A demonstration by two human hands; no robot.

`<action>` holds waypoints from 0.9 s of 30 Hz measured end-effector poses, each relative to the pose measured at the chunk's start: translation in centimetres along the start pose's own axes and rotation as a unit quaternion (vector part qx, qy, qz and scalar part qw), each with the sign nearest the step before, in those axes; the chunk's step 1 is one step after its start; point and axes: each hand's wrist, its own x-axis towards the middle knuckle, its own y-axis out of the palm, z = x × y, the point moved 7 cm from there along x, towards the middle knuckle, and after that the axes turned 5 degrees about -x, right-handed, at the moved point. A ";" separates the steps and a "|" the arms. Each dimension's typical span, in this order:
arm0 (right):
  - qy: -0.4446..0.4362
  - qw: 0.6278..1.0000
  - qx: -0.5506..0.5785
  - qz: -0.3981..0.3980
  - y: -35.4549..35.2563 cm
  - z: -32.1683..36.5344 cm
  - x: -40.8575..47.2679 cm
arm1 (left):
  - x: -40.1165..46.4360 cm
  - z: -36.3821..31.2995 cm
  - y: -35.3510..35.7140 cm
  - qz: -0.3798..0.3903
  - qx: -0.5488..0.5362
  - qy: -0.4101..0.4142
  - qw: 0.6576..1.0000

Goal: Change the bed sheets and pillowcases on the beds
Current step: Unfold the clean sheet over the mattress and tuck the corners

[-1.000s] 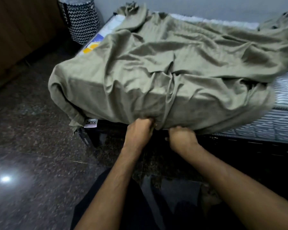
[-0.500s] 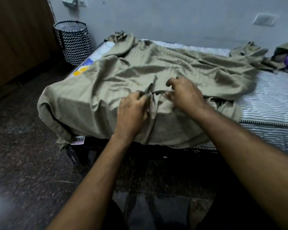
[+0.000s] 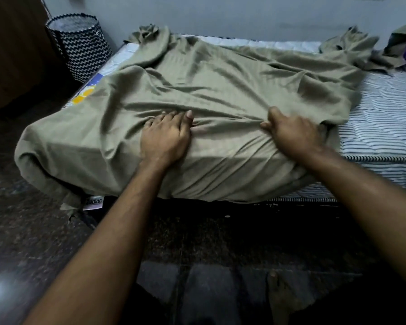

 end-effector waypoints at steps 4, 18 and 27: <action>0.053 0.995 -0.054 0.062 0.1 -2.1 -0.1 | 1.6 -1.5 1.0 0.105 -0.002 0.053 0.993; -0.068 0.995 0.066 0.011 0.9 9.3 4.4 | 4.8 -0.5 3.0 0.111 0.035 -0.038 0.993; 0.019 0.999 0.036 0.029 6.9 9.6 8.6 | 7.1 0.8 2.8 -0.027 0.092 -0.082 0.992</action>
